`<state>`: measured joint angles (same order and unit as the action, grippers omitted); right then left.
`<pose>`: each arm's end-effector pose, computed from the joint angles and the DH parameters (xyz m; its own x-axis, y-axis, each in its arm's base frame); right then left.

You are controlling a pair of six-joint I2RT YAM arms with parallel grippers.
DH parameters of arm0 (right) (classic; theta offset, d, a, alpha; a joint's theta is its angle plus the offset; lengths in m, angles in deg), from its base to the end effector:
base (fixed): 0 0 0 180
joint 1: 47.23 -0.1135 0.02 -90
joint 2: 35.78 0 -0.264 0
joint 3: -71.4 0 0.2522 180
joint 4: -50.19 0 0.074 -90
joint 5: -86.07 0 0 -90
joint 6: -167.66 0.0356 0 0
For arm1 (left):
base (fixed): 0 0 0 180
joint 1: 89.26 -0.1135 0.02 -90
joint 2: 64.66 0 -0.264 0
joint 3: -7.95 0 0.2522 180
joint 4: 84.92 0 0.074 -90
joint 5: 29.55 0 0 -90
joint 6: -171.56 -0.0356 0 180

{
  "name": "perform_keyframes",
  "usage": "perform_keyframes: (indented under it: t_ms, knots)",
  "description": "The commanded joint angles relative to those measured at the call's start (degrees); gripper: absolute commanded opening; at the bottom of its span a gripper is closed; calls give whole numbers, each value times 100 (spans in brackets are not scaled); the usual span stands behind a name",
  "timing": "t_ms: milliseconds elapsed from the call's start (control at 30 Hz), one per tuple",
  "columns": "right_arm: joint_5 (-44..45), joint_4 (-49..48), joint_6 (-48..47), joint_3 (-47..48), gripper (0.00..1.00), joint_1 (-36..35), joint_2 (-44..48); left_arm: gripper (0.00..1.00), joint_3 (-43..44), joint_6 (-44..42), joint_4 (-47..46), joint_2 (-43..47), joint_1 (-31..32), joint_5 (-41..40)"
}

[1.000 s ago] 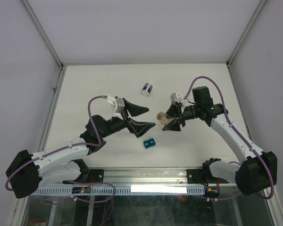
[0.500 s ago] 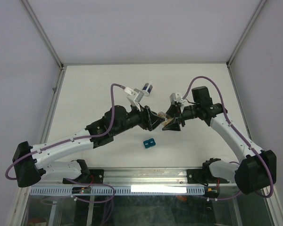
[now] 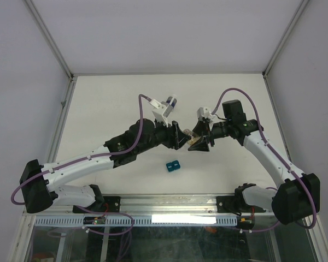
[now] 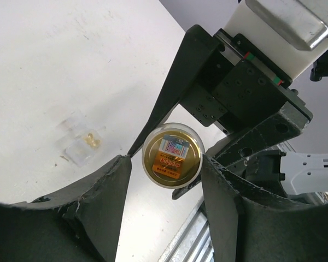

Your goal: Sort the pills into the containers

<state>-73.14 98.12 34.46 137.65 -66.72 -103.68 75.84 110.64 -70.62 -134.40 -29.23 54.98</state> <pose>0.2047 0.1078 0.2849 -0.0509 -0.2758 -0.9599 -0.9942 -0.0774 0.0750 0.1457 -0.2459 0.3226 -0.5183 -0.0697 -0.8523 0.6461 0.6210 -0.4437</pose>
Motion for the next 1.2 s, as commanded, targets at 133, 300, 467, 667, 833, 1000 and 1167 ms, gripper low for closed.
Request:
perform_keyframes:
  t_ms: [133, 300, 467, 667, 833, 1000, 1167]
  knots:
    - [-136, -165, -52, 287, 0, 15, 65, 48, 320, -271, -97, -115, 44, 277]
    - [-145, -144, -63, 288, 0, 15, 69, 40, 235, -689, -277, -225, 3, 904]
    - [-187, -103, -116, 288, 0, 14, 73, 35, -403, -2243, -1260, -140, -417, 3372]
    - [-196, -69, -135, 301, 0, 14, 70, 35, -247, -4333, -767, -405, -948, 5291]
    - [-198, -60, -156, 304, 0, 15, 62, 62, -113, -4757, -982, -497, -1269, 5139]
    - [-198, -7, -225, 314, 0, 13, 46, 99, -893, -3924, -2830, 119, -1290, 3690]
    - [-216, 23, -263, 315, 0, 15, 64, 99, -1354, -3278, -3104, 618, -1326, 3203]
